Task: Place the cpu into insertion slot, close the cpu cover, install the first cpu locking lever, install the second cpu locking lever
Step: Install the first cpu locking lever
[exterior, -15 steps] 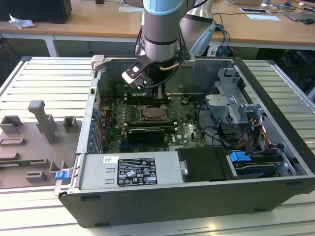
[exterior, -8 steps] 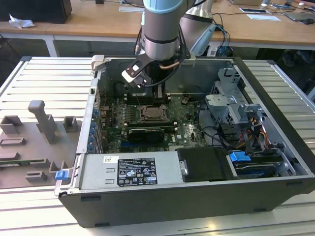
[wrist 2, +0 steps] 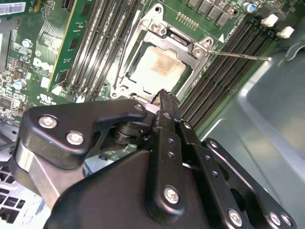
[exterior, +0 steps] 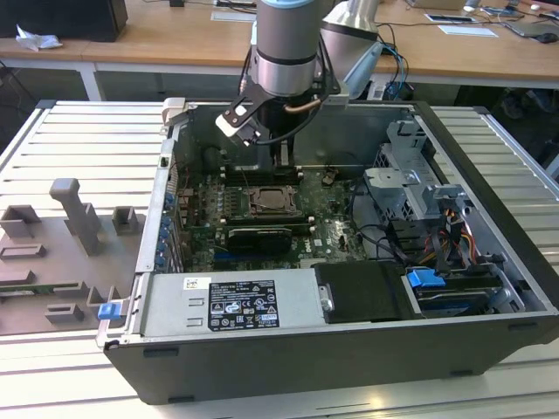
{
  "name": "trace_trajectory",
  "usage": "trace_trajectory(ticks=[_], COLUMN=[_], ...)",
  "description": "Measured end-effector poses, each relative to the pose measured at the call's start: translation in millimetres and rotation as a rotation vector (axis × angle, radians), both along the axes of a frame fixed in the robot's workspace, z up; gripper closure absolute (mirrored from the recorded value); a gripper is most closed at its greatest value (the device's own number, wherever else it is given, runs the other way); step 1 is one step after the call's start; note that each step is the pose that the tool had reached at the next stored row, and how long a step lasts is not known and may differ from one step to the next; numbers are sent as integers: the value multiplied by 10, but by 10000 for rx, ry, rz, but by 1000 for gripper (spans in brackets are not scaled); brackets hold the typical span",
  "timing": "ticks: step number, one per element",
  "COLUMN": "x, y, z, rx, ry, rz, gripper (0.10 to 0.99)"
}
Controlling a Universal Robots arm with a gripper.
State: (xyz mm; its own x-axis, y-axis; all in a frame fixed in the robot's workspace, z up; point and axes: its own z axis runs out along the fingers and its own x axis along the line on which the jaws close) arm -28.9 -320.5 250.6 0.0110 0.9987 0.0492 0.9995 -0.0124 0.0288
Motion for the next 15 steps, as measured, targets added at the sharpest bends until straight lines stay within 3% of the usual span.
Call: trace_trajectory(ticks=[5, 8, 15], x=[0, 0, 0], y=[6, 7, 6], z=[134, 138, 139], rx=[-3, -1, -4], ry=[0, -2, -1], rz=[0, 72, 1111], gripper=[980, 980, 980])
